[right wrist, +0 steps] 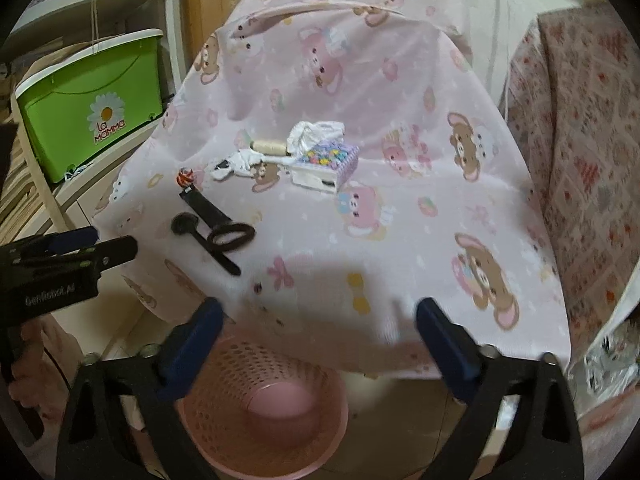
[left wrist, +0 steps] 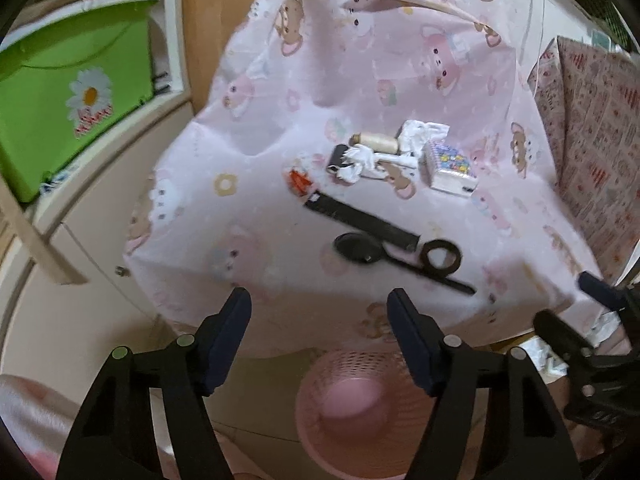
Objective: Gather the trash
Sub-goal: 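Grasp the small red item with the left gripper while the right gripper grasps the black hair tie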
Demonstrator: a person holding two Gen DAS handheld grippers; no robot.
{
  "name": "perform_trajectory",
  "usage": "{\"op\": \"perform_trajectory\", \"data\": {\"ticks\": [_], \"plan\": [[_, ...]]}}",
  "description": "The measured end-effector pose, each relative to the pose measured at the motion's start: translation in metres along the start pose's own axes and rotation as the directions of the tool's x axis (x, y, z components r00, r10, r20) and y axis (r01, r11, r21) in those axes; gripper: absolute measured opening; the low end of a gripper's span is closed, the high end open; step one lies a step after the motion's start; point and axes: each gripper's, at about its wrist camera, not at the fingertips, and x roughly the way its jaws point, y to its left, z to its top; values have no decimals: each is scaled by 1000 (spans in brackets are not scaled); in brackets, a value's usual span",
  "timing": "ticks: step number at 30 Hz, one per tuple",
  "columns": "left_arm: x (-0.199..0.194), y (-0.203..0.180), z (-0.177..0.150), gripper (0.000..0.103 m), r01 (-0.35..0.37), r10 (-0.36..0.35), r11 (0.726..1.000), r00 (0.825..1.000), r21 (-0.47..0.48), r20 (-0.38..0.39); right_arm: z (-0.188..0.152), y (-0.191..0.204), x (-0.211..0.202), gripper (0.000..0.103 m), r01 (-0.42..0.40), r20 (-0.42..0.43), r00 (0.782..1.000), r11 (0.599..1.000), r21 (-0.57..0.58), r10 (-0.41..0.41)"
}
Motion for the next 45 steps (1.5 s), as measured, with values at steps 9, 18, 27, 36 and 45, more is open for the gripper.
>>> {"op": "perform_trajectory", "data": {"ticks": [9, 18, 27, 36, 45], "plan": [[7, 16, 40, 67, -43, 45, 998, 998, -38, 41, 31, 4, 18, 60, -171, -17, 985, 985, 35, 172], [16, 35, 15, 68, -98, 101, 993, 994, -68, 43, 50, 38, 68, 32, -183, -82, 980, 982, -37, 180], [22, 32, 23, 89, -105, 110, 992, 991, -65, 72, 47, 43, 86, 6, -101, -91, 991, 995, -26, 98], [35, 44, 64, 47, 57, -49, 983, 997, -176, 53, 57, 15, 71, 5, -118, -3, 993, 990, 74, 119], [86, 63, 96, 26, 157, -212, 920, 970, -358, -120, 56, -5, 59, 5, -96, 12, 995, 992, 83, 95]]}}
